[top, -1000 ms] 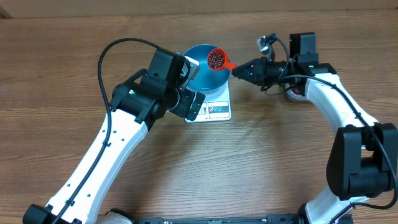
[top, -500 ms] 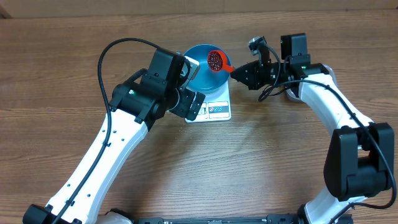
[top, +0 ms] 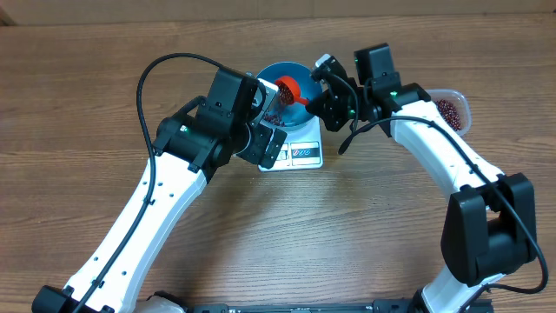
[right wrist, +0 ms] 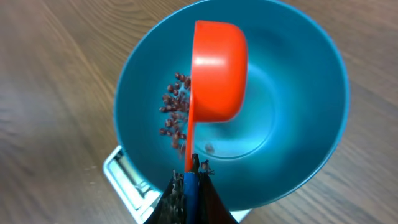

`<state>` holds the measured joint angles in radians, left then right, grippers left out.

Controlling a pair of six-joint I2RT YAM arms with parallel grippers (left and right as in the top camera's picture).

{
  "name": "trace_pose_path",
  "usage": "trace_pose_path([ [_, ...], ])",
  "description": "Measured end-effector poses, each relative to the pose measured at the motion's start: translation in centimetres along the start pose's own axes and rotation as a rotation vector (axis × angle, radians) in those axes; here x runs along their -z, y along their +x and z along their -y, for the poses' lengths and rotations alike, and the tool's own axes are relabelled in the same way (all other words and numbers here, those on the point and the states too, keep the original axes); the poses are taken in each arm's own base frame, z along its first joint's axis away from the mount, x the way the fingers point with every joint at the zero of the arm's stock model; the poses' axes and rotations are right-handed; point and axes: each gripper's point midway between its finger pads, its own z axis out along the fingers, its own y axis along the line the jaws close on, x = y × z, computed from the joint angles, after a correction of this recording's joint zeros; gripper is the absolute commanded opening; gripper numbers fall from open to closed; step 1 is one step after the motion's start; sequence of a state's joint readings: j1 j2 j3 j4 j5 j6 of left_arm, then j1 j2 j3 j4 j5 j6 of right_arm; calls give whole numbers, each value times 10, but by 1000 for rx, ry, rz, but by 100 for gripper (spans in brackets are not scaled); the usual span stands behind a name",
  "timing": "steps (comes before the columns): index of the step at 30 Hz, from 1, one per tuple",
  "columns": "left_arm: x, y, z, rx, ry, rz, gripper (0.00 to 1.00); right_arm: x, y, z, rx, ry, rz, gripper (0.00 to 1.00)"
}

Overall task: Scoop item into bowl and weigh 150g on scale
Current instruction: 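Carry the filled scoop over the teal bowl with the right gripper, then tilt the red scoop to pour beans into the teal bowl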

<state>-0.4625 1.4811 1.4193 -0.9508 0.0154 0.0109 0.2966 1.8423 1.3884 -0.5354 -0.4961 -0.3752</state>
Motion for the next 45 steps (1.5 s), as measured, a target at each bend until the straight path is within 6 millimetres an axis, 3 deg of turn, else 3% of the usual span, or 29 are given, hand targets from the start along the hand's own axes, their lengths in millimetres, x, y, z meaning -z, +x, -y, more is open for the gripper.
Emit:
trace_pose_path([
  [13, 0, 0, 0, -1, 0, 0, 100, 4, 8, 20, 99, 156, -89, 4],
  [18, 0, 0, 0, -1, 0, 0, 99, 15, 6, 17, 118, 165, -96, 3],
  [28, 0, 0, 0, 0, 0, 0, 100, 58, -15, -2, 152, 187, -40, 4],
  [45, 0, 0, 0, 0, 0, 0, 100, 59, -17, -3, 351, 182, -53, 4],
])
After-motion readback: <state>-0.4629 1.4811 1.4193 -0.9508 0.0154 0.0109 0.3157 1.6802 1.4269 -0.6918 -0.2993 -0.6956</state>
